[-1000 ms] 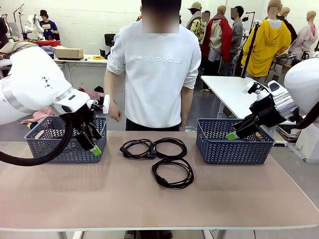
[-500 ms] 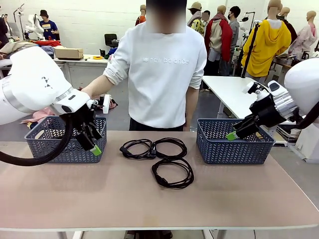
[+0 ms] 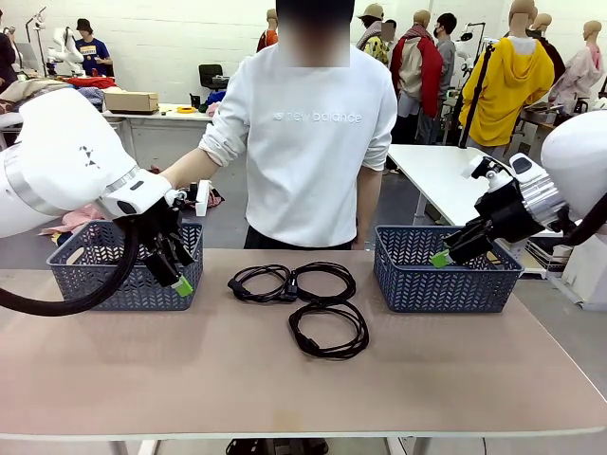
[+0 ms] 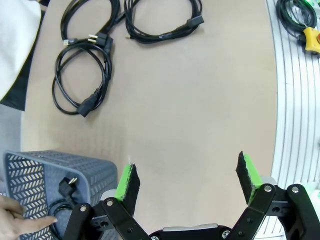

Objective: Organize the cables according to human instructions.
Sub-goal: Pick up a bundle of cables and place it in the basket indicated by the human.

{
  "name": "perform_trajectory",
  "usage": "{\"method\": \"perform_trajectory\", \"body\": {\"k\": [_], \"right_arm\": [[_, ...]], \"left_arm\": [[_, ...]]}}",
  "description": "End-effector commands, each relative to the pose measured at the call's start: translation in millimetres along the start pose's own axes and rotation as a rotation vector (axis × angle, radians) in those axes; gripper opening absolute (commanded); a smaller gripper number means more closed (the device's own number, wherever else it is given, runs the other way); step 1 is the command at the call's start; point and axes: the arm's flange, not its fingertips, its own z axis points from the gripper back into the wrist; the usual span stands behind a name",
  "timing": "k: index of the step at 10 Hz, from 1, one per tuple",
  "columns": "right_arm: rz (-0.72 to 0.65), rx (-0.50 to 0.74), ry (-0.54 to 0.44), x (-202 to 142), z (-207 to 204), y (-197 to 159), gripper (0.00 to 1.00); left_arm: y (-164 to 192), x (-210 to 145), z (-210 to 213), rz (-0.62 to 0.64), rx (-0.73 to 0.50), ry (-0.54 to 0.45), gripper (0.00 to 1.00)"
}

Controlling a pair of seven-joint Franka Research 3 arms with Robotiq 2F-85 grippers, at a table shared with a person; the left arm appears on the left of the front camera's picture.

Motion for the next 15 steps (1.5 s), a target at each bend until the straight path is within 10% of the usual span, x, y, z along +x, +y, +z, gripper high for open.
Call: {"method": "perform_trajectory", "body": {"k": [1, 15], "right_arm": [[0.02, 0.016, -0.026, 1, -1, -3, 1.0], [0.02, 0.016, -0.026, 1, -1, -3, 1.0]], "left_arm": [[1, 0, 1, -0.001, 0.002, 0.0, 1.0], [110, 130, -125, -0.165, -0.058, 0.312, 1.0]]}}
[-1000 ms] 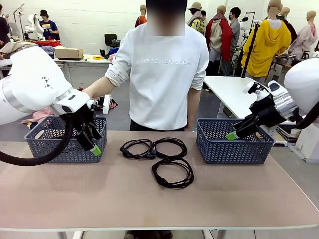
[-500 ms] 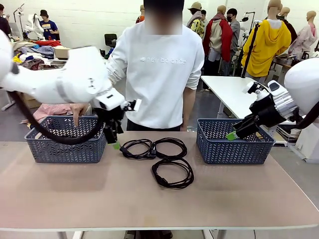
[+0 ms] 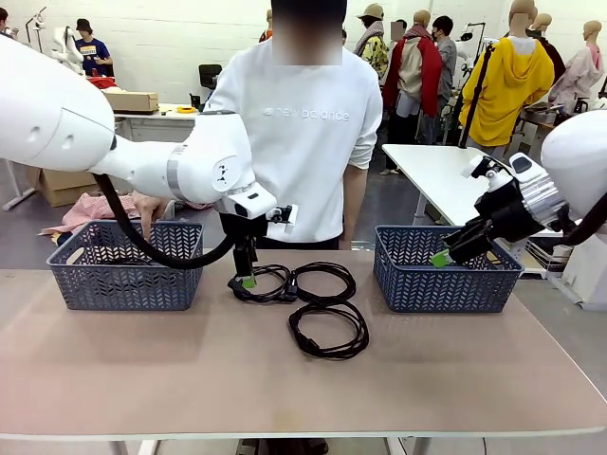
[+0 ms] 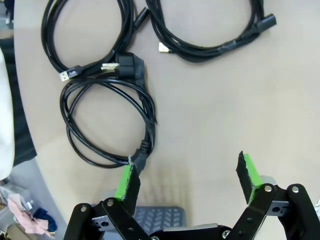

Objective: Organize the cables according to human instructions.
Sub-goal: Pick up a bundle of cables and place it in the basket indicated by the human.

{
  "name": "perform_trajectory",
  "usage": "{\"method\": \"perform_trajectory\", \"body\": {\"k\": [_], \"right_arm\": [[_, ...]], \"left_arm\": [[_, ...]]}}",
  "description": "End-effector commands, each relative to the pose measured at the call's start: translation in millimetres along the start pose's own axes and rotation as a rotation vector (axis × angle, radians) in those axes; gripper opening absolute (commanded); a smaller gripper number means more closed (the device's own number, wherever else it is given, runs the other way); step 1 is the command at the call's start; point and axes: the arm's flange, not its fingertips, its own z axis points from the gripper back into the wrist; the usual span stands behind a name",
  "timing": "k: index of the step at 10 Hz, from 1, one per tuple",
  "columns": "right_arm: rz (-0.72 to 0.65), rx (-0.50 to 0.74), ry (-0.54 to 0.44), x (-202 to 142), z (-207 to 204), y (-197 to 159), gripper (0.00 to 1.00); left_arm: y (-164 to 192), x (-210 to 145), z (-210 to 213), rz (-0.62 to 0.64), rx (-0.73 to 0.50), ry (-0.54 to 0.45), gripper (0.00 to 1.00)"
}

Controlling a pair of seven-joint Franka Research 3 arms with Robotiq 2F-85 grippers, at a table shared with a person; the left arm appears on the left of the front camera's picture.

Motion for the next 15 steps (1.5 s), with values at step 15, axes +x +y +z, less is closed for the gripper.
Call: {"method": "perform_trajectory", "body": {"k": [15], "right_arm": [[0.018, 0.017, -0.026, 0, -1, -3, 1.0]], "left_arm": [[49, 10, -58, -0.043, -0.043, 0.071, 1.0]]}}
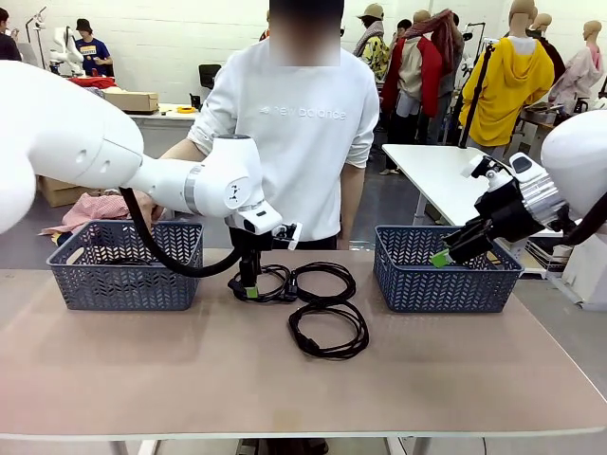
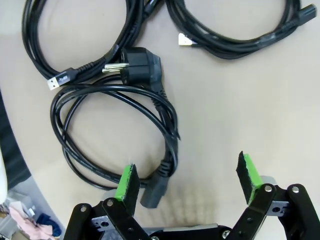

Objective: Organize the cables according to human instructions.
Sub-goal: Pick up a bundle of cables and place it in the basket indicated by the human.

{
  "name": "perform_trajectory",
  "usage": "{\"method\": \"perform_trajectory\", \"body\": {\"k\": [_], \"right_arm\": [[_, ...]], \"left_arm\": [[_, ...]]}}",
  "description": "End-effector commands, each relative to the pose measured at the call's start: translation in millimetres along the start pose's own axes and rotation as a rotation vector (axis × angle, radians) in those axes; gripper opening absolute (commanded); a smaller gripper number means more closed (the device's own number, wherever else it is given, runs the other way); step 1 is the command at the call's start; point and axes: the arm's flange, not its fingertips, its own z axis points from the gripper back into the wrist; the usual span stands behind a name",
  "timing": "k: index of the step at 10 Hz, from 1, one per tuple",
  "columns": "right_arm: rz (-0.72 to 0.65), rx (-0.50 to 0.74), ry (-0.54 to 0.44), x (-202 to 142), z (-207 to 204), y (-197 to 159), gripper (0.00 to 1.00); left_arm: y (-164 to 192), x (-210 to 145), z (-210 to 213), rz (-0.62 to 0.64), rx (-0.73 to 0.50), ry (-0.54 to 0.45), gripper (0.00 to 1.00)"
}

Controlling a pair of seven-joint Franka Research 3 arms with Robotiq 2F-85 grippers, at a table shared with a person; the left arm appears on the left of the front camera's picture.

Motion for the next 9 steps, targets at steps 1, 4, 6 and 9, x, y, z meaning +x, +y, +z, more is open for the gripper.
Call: {"method": "perform_trajectory", "body": {"k": [1, 4, 6, 9], "right_arm": [[0.018, 0.017, -0.026, 0, -1, -3, 1.0], [0.018, 0.017, -0.026, 0, -1, -3, 1.0], [0.018, 0.017, -0.026, 0, -1, -3, 1.0], [0.018, 0.017, -0.026, 0, -1, -3, 1.0]], "left_arm": [[18, 11, -6, -0.001, -0.018, 0.032, 1.0], [23, 13, -24, 0.005, -0.061, 0.054, 1.0], [24, 13, -34, 0.015, -0.08, 0.062, 1.0], [24, 10, -43, 0.023, -0.053, 0.077, 1.0]]}}
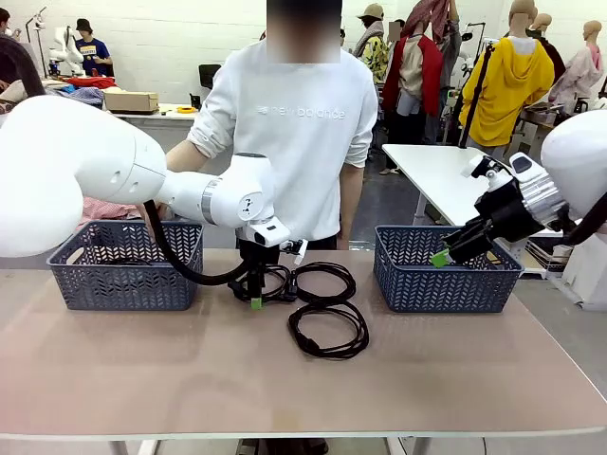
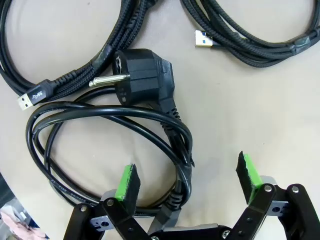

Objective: Organize the cables according to human instructions.
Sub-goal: Pick up a bundle of cables and place it in the basket indicated by the human.

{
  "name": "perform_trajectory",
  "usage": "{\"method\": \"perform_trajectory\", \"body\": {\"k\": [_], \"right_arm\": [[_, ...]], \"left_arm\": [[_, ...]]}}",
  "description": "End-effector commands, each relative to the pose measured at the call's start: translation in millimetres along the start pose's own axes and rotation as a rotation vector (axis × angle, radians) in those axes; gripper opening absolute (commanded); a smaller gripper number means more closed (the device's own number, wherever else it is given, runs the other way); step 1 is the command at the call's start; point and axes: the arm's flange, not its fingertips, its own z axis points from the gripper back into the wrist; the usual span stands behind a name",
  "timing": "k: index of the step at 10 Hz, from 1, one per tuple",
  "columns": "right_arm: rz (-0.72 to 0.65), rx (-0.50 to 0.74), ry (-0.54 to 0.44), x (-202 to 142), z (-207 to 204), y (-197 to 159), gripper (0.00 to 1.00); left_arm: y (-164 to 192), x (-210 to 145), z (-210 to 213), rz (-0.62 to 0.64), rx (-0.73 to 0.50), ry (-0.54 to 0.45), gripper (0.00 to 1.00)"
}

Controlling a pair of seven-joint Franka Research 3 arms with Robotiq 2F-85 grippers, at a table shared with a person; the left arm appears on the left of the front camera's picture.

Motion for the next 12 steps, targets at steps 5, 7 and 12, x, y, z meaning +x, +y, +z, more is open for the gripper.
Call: {"method": "perform_trajectory", "body": {"k": [5, 7, 12], "right_arm": [[0.018, 0.017, -0.026, 0.0, -1.4, -3.2, 1.0], [0.018, 0.017, -0.026, 0.0, -1.4, -3.2, 1.0], [0.018, 0.017, -0.026, 0.0, -1.4, -3.2, 1.0]], "left_arm": [[3.0, 0.5, -3.6, 0.004, 0.034, 0.025, 0.81], [3.3, -0.4, -4.8, 0.001, 0.029, 0.018, 0.75], [2.9, -2.0, -3.7, -0.002, 0.017, 0.013, 0.38]]}}
